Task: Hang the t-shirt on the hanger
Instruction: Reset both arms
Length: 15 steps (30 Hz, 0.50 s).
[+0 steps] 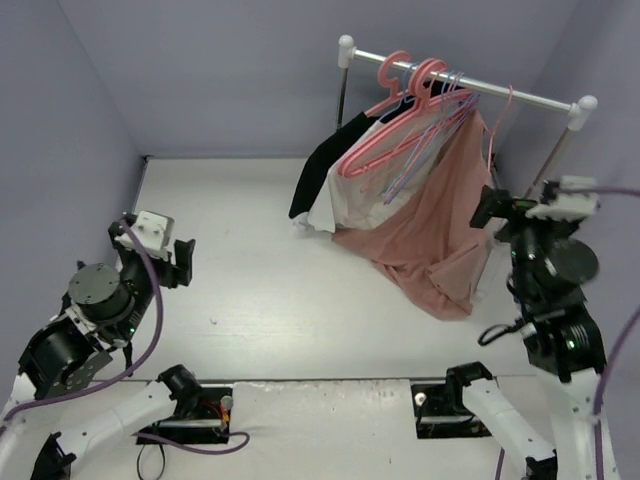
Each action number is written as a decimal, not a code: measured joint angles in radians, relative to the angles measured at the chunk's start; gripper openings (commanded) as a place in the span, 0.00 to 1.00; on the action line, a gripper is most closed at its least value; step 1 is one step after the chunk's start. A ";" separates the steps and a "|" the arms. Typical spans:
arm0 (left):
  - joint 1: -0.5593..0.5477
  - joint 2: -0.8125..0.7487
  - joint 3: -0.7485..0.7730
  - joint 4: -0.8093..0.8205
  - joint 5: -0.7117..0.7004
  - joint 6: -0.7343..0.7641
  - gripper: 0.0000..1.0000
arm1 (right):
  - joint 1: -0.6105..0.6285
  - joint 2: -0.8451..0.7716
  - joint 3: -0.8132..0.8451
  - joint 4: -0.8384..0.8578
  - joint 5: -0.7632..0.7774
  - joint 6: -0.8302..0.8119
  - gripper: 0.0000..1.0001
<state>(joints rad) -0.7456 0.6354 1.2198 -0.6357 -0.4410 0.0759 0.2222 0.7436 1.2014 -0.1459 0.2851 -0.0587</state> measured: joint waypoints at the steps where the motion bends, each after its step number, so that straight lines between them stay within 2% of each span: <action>1: 0.000 -0.021 0.000 -0.011 -0.009 -0.004 0.59 | 0.000 -0.064 -0.020 0.003 -0.011 0.002 1.00; 6: 0.001 -0.141 -0.019 -0.044 -0.039 -0.027 0.59 | 0.000 -0.356 -0.137 0.031 -0.032 0.033 1.00; 15: 0.001 -0.292 -0.226 -0.111 -0.064 -0.113 0.59 | 0.000 -0.599 -0.360 -0.061 0.000 0.070 1.00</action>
<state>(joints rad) -0.7448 0.3431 0.9933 -0.7472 -0.5048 -0.0369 0.2218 0.1446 0.8418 -0.2073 0.2854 0.0115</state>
